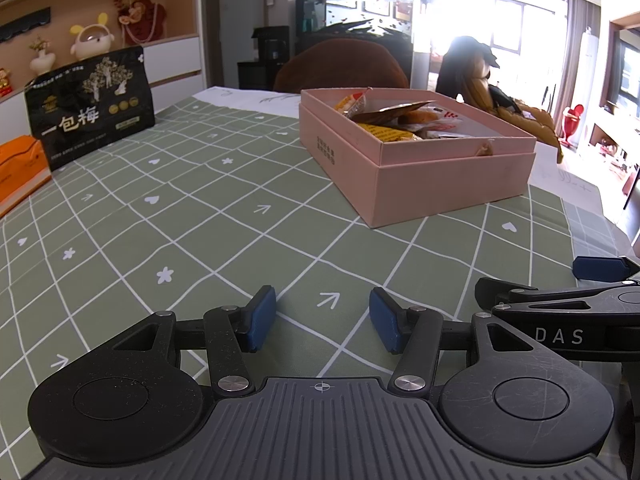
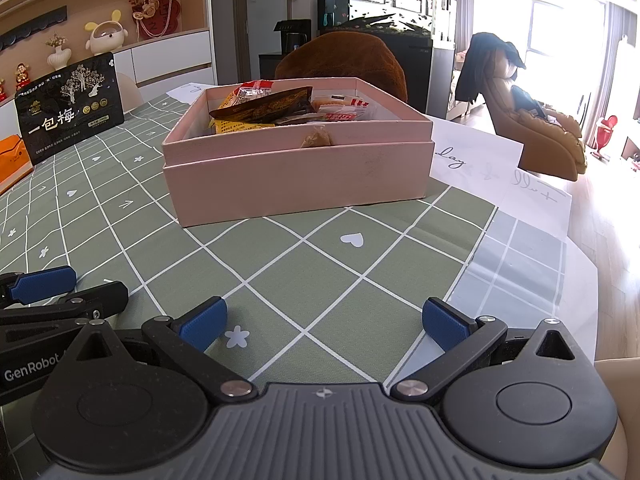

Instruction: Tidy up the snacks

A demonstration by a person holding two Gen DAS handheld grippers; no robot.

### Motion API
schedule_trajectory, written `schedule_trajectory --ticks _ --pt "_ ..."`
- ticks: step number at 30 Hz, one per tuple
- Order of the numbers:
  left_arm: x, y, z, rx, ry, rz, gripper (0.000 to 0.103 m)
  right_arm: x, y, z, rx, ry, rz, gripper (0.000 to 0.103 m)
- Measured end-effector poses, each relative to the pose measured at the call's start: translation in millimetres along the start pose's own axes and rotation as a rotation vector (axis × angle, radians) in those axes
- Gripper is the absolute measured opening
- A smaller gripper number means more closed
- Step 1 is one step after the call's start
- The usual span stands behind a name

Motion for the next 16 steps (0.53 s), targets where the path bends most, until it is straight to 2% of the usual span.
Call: schedule_trajectory --ticks 16 --pt "0.4 0.5 0.5 -0.005 -0.004 0.002 0.059 -0.4 -0.1 -0.2 0.000 -0.001 0.000 0.103"
Point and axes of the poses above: each gripper's, at about its wrist camera, not at the fingertips, and x roughly against the way its jaws point, z to its right, y to its underside, the point moved 2 cm from there along -x, roughly the way its jaws point, and after that the axes turned 11 degrees about z, right-handed, at the moved point
